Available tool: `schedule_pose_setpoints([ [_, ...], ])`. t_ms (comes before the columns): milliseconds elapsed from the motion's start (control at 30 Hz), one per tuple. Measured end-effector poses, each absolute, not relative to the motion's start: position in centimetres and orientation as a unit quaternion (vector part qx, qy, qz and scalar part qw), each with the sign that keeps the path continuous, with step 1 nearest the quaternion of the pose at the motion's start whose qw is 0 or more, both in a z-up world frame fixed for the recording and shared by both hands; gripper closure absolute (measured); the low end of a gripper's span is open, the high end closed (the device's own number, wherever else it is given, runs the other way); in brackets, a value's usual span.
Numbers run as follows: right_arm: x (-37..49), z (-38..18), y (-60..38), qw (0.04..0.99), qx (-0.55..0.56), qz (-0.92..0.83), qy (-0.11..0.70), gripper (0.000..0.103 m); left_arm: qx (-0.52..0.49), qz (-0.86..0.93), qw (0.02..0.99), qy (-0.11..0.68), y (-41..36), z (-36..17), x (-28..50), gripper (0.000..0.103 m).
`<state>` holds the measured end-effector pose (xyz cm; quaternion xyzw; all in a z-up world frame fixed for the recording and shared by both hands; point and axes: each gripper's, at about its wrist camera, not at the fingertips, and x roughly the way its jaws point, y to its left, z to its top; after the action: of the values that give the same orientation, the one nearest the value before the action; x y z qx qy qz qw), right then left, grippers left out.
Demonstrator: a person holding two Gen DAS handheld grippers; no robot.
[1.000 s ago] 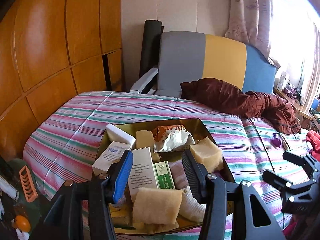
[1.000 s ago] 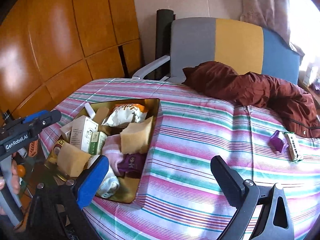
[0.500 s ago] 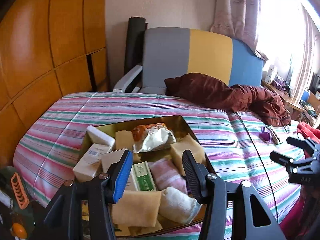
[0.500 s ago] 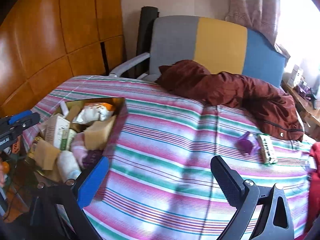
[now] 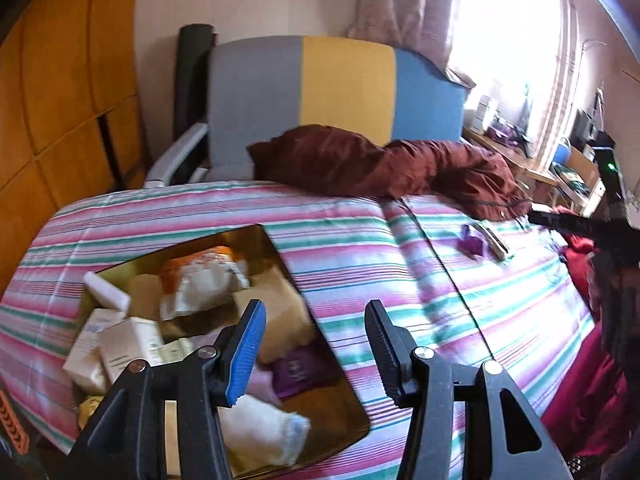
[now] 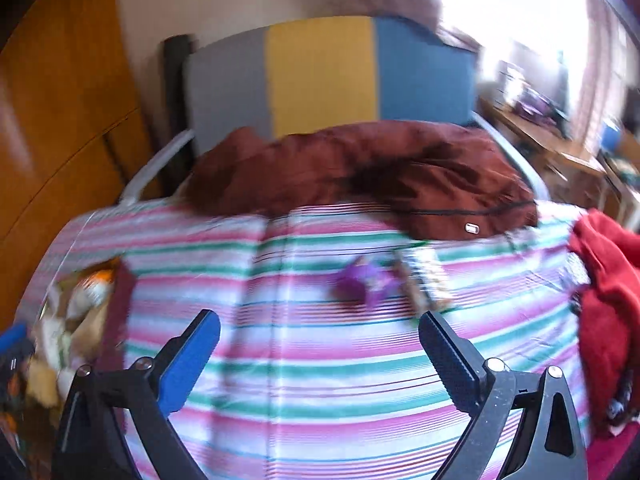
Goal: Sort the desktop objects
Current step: 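Move both tools back to the last packets on the bed, then grasp the cracker packet with the right tool while the left tool grasps the purple candy packet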
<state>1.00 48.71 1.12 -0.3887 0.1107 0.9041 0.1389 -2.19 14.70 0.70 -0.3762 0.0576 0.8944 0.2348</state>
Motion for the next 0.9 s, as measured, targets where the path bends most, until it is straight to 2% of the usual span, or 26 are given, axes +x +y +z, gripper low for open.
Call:
schedule_pose_setpoints([
  [200, 0.1, -0.7, 56.0, 0.204, -0.402, 0.878, 0.16, 0.017, -0.396, 0.878, 0.255, 0.083, 18.3, -0.1, -2.5, 0.051],
  [333, -1.4, -2.9, 59.9, 0.229, -0.417, 0.858, 0.191, 0.019, -0.411, 0.864, 0.275, 0.092, 20.8, -0.7, -2.7, 0.051],
  [800, -7.2, -10.0, 61.2, 0.194, -0.485, 0.845, 0.113, 0.02, -0.485, 0.807, 0.325, 0.087, 29.3, -3.9, -4.8, 0.051],
  [867, -7.7, -10.9, 61.3, 0.192, -0.5, 0.838, 0.106, 0.023, -0.49, 0.802, 0.33, 0.085, 30.1, -4.2, -5.1, 0.051],
  [900, -7.9, -11.4, 61.3, 0.19, -0.508, 0.834, 0.103, 0.032, -0.496, 0.798, 0.332, 0.082, 30.5, -4.5, -5.3, 0.051],
])
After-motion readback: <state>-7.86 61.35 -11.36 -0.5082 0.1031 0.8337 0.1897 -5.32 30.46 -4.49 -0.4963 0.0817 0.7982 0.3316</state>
